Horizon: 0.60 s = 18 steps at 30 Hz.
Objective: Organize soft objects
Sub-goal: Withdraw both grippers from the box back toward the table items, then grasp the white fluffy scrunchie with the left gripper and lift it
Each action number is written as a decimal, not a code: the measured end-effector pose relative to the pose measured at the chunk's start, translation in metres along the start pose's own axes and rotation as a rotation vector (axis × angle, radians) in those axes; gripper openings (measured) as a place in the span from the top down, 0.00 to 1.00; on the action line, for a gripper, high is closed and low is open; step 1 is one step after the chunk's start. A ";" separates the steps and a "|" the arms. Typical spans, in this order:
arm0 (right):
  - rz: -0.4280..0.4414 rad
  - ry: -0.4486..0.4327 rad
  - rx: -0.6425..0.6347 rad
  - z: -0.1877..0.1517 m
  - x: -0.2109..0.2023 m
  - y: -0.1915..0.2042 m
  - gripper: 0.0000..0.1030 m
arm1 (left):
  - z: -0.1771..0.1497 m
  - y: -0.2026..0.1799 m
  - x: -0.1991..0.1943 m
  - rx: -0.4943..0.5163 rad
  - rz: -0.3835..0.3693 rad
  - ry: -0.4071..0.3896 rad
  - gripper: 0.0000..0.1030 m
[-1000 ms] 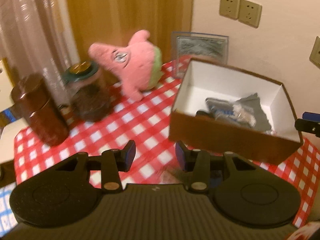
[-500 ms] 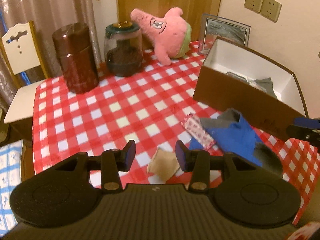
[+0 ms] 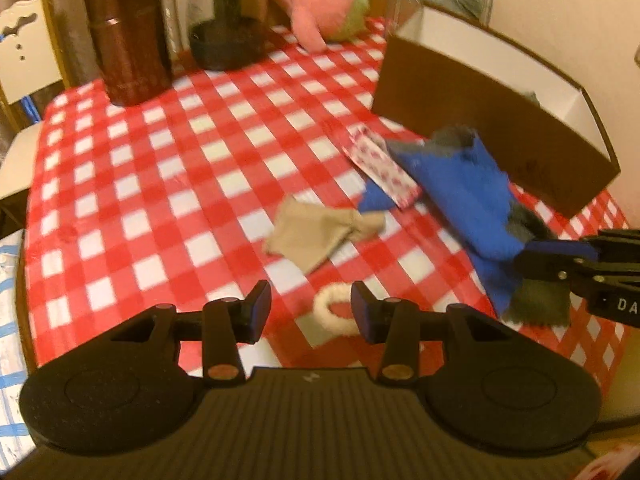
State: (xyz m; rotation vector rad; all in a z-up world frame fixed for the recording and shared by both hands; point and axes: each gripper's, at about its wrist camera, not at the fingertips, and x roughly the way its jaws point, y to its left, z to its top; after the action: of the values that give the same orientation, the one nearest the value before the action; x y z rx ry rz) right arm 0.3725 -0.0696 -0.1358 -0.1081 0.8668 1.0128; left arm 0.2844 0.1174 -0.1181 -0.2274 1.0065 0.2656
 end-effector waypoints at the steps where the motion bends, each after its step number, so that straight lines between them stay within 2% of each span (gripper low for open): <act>1: 0.000 0.009 0.002 -0.001 0.003 -0.001 0.78 | -0.002 -0.002 0.004 0.008 -0.007 0.009 0.59; 4: -0.007 0.032 0.009 -0.003 0.009 -0.003 0.78 | -0.006 -0.008 0.018 0.019 -0.023 0.034 0.58; 7: -0.013 0.042 0.022 -0.003 0.013 -0.007 0.78 | -0.008 -0.011 0.031 0.018 -0.036 0.066 0.52; 18: -0.023 0.078 0.052 -0.004 0.026 -0.016 0.78 | -0.007 -0.020 0.053 0.037 -0.046 0.110 0.52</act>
State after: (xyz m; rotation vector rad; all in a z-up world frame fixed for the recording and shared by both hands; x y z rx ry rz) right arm 0.3882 -0.0623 -0.1610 -0.1143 0.9603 0.9689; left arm 0.3122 0.1029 -0.1661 -0.2329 1.1125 0.1943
